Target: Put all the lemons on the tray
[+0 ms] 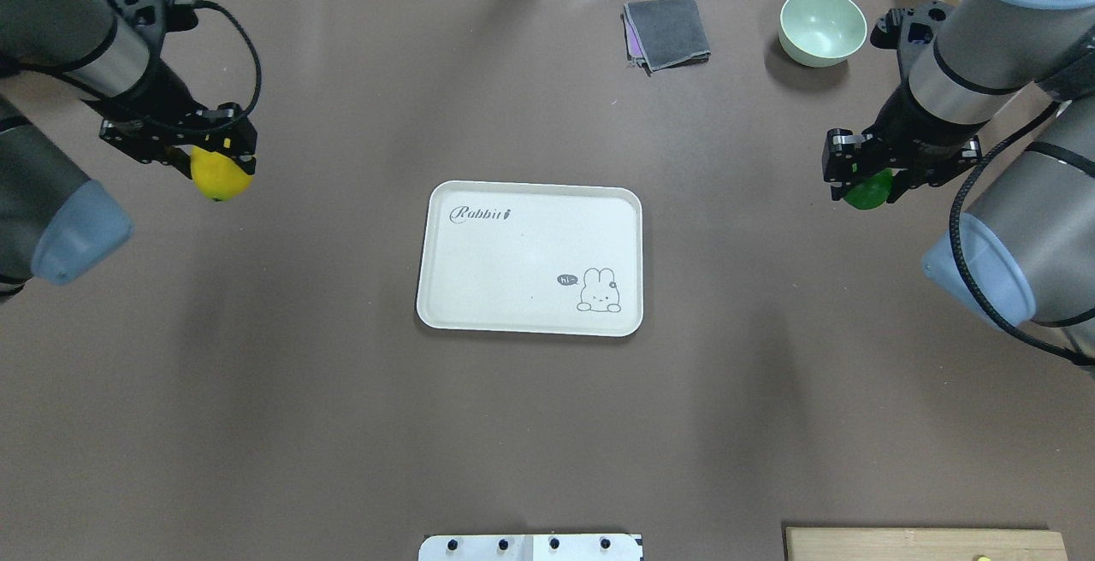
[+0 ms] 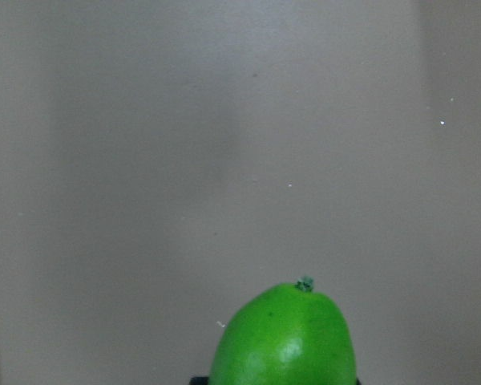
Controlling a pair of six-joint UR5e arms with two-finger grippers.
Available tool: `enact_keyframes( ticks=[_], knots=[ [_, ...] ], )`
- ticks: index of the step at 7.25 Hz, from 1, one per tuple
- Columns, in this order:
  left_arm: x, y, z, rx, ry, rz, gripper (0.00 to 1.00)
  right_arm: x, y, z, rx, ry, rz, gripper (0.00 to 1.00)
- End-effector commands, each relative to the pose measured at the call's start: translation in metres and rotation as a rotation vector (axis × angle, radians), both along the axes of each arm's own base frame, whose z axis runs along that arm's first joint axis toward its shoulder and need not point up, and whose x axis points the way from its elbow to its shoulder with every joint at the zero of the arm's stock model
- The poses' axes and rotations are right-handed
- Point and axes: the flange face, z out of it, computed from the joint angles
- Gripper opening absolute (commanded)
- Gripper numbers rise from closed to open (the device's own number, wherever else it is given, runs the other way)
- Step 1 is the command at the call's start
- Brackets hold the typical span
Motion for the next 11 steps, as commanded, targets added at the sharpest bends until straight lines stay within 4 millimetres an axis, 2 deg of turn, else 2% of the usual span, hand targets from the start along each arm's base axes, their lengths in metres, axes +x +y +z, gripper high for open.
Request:
enact_keyframes(
  ticks=[1,2,3,4,5,6,7,8,9,10,11],
  knots=[
    [0.064,0.020,-0.059,-0.031,-0.015,-0.007,0.00,-0.059,-0.003,-0.051,-0.015,0.004,0.000,0.00],
    [0.086,0.025,-0.063,-0.010,-0.040,-0.001,0.00,-0.096,-0.003,-0.070,-0.024,0.013,0.009,0.00],
    [0.117,0.041,-0.069,-0.062,-0.036,-0.008,0.00,-0.127,-0.001,-0.087,-0.021,0.024,0.010,0.00],
    [0.134,0.046,-0.085,-0.048,-0.042,-0.028,0.00,-0.155,0.004,-0.106,-0.020,0.026,0.017,0.00],
    [0.152,0.060,-0.088,-0.067,-0.043,-0.027,0.00,-0.187,0.008,-0.124,-0.024,0.036,0.019,0.00],
    [0.166,0.066,-0.103,-0.089,-0.033,-0.035,0.00,-0.213,0.009,-0.129,-0.013,0.023,0.019,0.00],
    [0.182,0.077,-0.113,-0.117,-0.028,-0.040,0.00,-0.242,0.006,-0.121,-0.007,0.010,0.051,0.00],
    [0.202,0.088,-0.115,-0.098,-0.052,-0.061,0.00,-0.262,-0.001,-0.122,-0.012,0.020,0.043,0.00],
    [0.217,0.086,-0.118,-0.107,-0.067,-0.077,0.00,-0.272,-0.002,-0.122,-0.017,0.030,0.035,0.00],
    [0.233,0.085,-0.113,-0.104,-0.048,-0.075,0.00,-0.277,0.001,-0.120,-0.018,0.035,0.028,0.00],
    [0.250,0.079,-0.099,-0.114,-0.036,-0.084,0.00,-0.280,-0.001,-0.116,-0.012,0.035,0.021,0.00]
  ],
)
